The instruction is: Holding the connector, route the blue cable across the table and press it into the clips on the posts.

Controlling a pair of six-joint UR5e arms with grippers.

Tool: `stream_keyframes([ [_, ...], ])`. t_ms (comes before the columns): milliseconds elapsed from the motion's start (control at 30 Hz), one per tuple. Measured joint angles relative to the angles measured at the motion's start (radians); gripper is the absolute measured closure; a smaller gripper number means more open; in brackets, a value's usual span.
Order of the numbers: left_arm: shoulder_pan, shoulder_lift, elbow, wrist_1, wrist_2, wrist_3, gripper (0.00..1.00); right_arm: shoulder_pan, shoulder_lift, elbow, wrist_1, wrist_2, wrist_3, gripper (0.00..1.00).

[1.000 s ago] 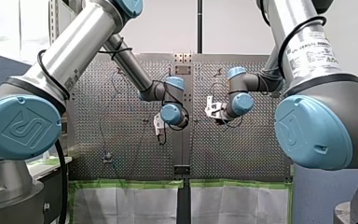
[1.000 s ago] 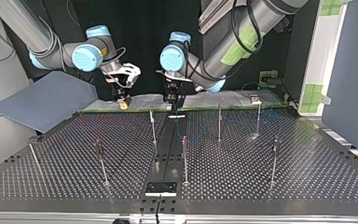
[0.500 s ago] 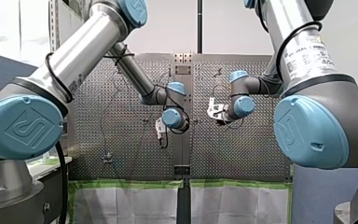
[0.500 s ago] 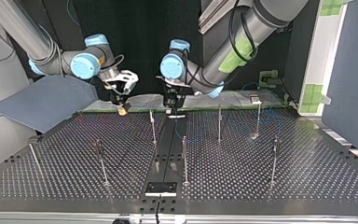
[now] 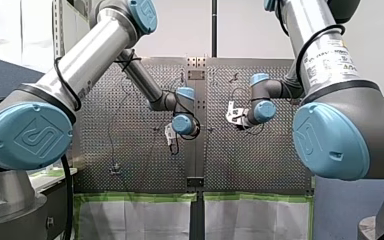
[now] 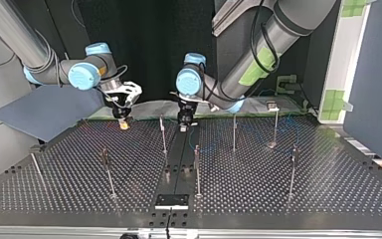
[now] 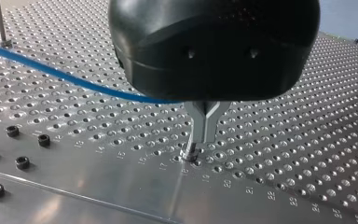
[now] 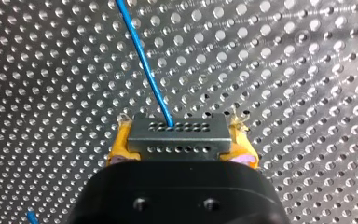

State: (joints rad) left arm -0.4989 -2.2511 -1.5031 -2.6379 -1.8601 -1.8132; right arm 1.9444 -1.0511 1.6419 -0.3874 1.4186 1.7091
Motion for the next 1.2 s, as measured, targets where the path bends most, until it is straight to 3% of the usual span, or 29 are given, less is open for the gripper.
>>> stream_keyframes([
  [300,0.009,-0.058,0.066,-0.025,0.008,0.020,0.98,-0.027,0.023,-0.018,-0.001,-0.010,0.000,1.00],
  [467,0.002,-0.068,0.097,-0.053,0.024,0.023,0.98,-0.031,0.037,-0.027,-0.002,-0.020,0.000,1.00],
  [633,0.004,-0.069,0.105,-0.056,0.012,0.023,0.98,-0.038,0.041,-0.042,-0.001,-0.025,-0.001,1.00],
  [667,0.005,-0.069,0.107,-0.057,0.010,0.023,0.94,-0.039,0.041,-0.045,0.000,-0.026,-0.001,1.00],
  [700,0.005,-0.069,0.108,-0.059,0.009,0.023,0.83,-0.041,0.041,-0.049,0.000,-0.028,-0.001,1.00],
  [733,0.005,-0.069,0.110,-0.060,0.008,0.024,0.83,-0.042,0.041,-0.052,0.000,-0.029,-0.001,1.00],
  [800,0.004,-0.069,0.114,-0.066,0.007,0.025,0.60,-0.044,0.042,-0.058,0.001,-0.032,0.000,1.00],
  [833,0.003,-0.069,0.116,-0.069,0.007,0.025,0.60,-0.045,0.041,-0.060,0.002,-0.034,0.000,1.00],
  [900,0.001,-0.068,0.117,-0.078,0.005,0.027,0.36,-0.047,0.041,-0.065,0.004,-0.035,-0.001,1.00],
  [933,0.000,-0.068,0.118,-0.083,0.005,0.027,0.36,-0.049,0.041,-0.066,0.005,-0.036,-0.001,1.00],
  [1000,-0.002,-0.068,0.118,-0.098,0.003,0.026,0.13,-0.052,0.042,-0.067,0.006,-0.036,-0.003,1.00],
  [1033,-0.003,-0.068,0.118,-0.104,0.003,0.025,0.13,-0.054,0.042,-0.068,0.006,-0.036,-0.003,1.00],
  [1067,-0.004,-0.068,0.118,-0.113,0.002,0.025,0.00,-0.055,0.042,-0.068,0.007,-0.036,-0.004,1.00],
  [1200,-0.004,-0.064,0.119,-0.149,0.001,0.028,0.00,-0.064,0.042,-0.069,0.008,-0.036,-0.006,1.00],
])
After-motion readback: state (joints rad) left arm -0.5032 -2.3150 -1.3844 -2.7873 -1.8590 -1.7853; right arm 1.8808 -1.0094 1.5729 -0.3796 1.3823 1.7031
